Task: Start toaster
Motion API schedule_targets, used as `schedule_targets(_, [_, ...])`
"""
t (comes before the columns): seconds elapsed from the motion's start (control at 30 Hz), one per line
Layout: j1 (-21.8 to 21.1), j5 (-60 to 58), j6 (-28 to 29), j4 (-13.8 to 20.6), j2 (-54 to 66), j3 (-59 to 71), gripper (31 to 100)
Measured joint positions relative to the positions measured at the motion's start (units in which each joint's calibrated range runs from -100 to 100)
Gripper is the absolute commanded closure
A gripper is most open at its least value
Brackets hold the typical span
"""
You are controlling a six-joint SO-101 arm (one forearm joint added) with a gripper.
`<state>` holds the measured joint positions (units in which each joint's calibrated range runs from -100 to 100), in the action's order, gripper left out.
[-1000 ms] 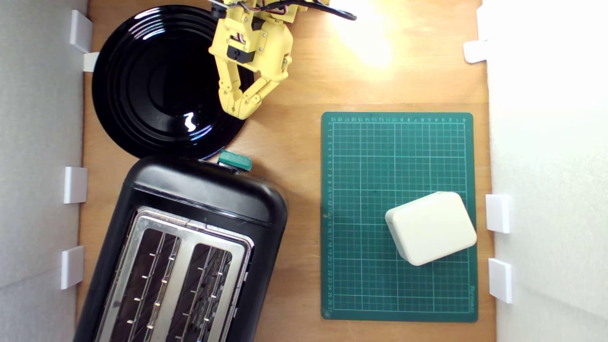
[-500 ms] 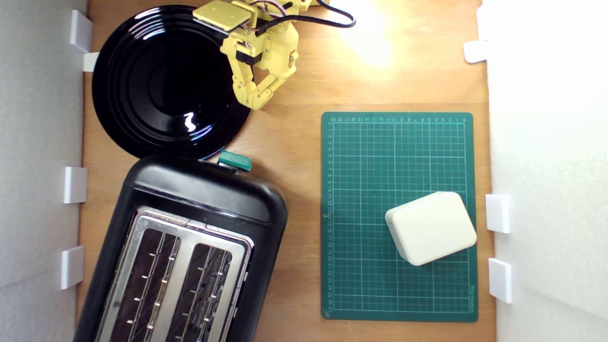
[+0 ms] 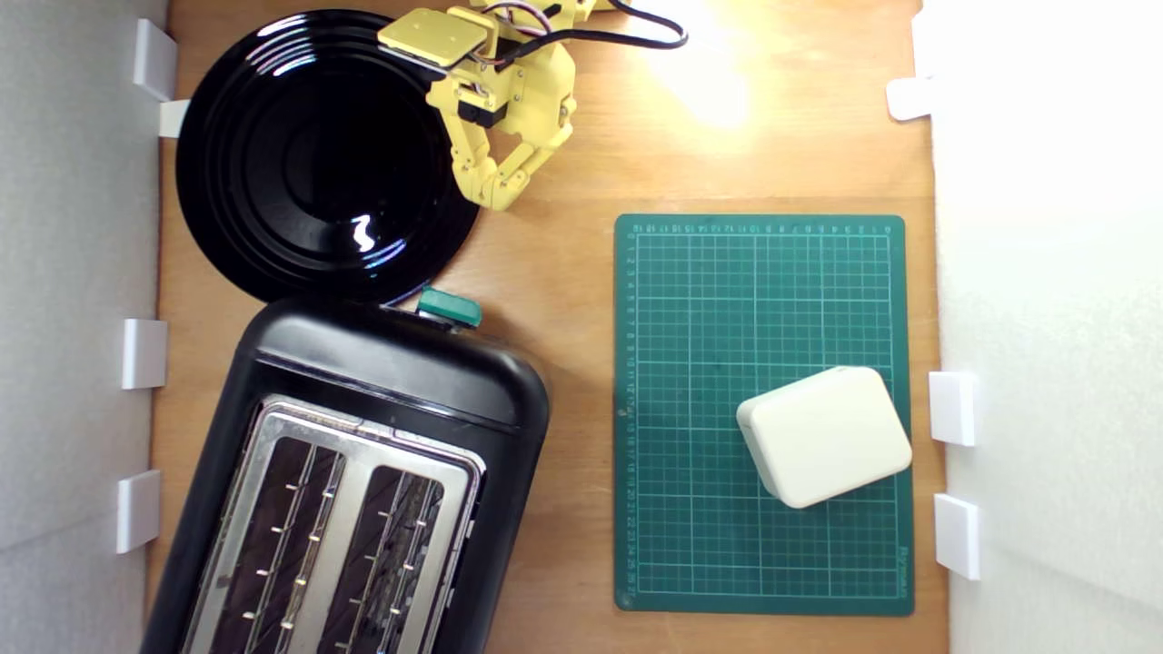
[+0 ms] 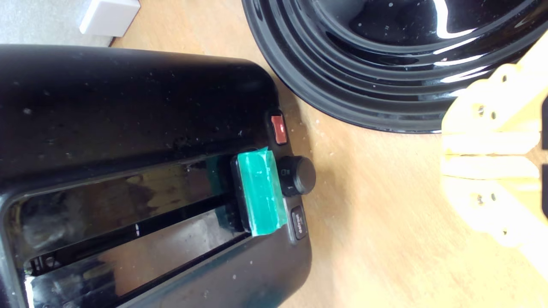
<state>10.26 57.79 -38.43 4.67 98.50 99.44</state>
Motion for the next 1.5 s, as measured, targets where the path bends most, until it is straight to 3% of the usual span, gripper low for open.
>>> schedule_targets(0.73, [0.00, 0.00, 17.13, -0.19, 0.00, 0.00, 98.9])
schedule_targets(1.5, [0.00, 0.00, 18.04, -0.19, 0.00, 0.00, 98.9])
